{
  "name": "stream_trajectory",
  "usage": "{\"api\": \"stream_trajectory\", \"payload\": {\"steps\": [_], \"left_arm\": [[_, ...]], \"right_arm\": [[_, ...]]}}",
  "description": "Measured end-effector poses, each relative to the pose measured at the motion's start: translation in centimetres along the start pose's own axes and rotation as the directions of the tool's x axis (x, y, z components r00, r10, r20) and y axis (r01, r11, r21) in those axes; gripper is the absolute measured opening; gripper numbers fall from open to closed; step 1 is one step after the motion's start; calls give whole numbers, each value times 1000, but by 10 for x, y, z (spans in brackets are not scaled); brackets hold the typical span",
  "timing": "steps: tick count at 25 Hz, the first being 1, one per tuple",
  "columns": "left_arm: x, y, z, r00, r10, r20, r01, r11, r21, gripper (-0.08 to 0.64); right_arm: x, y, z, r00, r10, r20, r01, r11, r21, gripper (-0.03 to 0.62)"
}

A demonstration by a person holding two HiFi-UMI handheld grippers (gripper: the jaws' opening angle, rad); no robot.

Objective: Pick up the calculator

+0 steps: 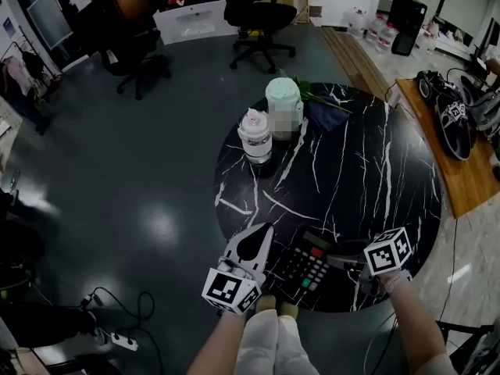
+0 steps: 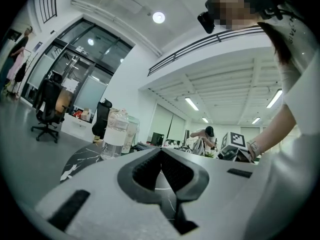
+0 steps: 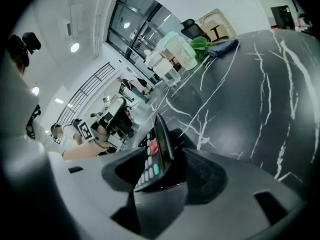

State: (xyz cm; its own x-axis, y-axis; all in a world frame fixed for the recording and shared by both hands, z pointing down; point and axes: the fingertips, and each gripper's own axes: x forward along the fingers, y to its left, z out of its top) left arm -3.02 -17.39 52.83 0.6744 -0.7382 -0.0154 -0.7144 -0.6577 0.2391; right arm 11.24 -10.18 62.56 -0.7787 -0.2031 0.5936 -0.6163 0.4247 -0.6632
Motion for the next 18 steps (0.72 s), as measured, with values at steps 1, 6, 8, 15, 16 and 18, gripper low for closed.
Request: {"api": "stream_trajectory", "payload": {"steps": [1,6,8,15,16,18], "left_arm": [[5,1,-1,1000,-8,2,8,1000,13,5],[18,2,-1,999,-28,25,27,999,27,5],[16,2,4,999,-18,43,18,1000,14,5],[6,2,-4,999,-6,40,7,1000,-17,5],[6,4,-6,999,-5,38,6,1000,-20,5],[5,6,-9,1000,0,28,1,1000,-22,5]], "right_arm": [[3,-1,-1,1000,11,-20,-11,1000,1,224],[11,5,-1,992,118,-55,-112,989,96,222],[13,6,-4,985,144,-90,-134,985,111,216],[14,7,-12,971,167,-168,-152,983,97,97],[13,8,-12,970,176,-165,-163,982,92,91],[12,9,-13,969,200,-148,-186,977,103,83]]}}
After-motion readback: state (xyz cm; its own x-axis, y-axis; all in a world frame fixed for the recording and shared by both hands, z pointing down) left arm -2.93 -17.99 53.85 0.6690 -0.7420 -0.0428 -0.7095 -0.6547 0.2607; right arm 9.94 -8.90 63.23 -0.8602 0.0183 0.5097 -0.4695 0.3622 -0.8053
